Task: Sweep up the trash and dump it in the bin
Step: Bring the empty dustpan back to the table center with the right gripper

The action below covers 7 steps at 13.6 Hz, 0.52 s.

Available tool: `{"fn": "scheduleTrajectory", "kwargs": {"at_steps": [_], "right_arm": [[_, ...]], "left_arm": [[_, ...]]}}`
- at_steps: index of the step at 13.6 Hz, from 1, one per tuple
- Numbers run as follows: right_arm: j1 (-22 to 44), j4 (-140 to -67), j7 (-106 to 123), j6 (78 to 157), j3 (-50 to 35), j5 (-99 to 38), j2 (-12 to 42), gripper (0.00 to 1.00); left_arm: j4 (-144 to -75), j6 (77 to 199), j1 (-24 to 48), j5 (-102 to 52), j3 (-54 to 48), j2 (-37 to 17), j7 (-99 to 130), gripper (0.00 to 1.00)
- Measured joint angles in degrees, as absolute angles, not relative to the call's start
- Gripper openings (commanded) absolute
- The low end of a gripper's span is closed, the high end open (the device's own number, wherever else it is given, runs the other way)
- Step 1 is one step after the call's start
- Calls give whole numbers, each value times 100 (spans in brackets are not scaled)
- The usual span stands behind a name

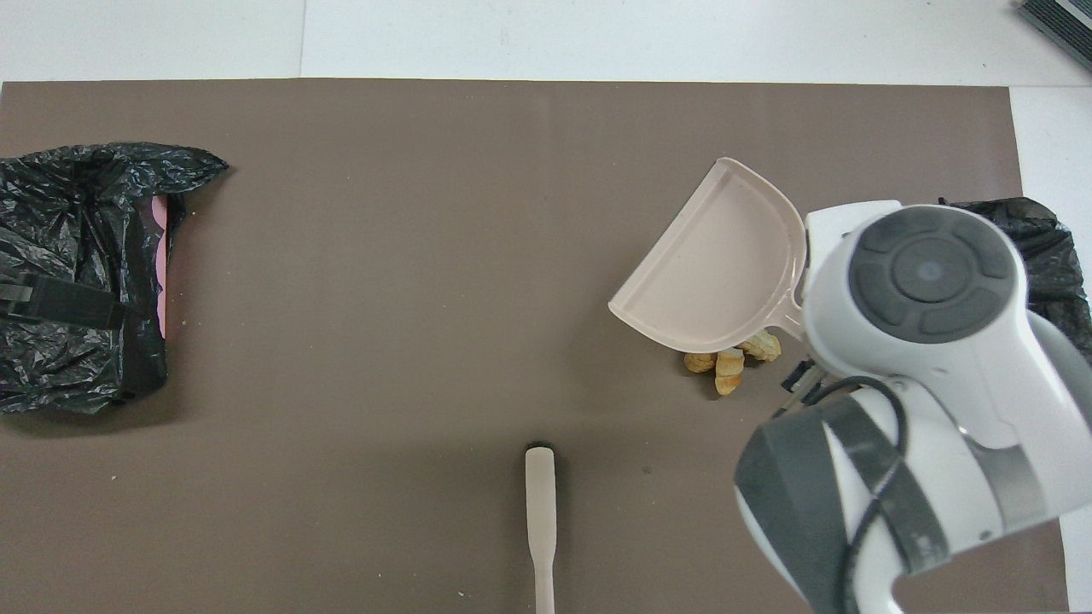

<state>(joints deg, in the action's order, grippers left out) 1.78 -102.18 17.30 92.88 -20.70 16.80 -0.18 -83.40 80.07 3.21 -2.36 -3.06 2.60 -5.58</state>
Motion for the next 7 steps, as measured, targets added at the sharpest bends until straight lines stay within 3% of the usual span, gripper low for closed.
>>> {"fn": "scheduleTrajectory", "kwargs": {"at_steps": [3, 7], "right_arm": [[704, -9466, -276, 9480, -2074, 1315, 968, 0], [944, -8812, -2062, 10298, -2066, 590, 1825, 0]], "left_arm": [[-8340, 7979, 327, -236, -344, 260, -558, 100], [-8341, 7895, 328, -236, -370, 282, -558, 100]]}}
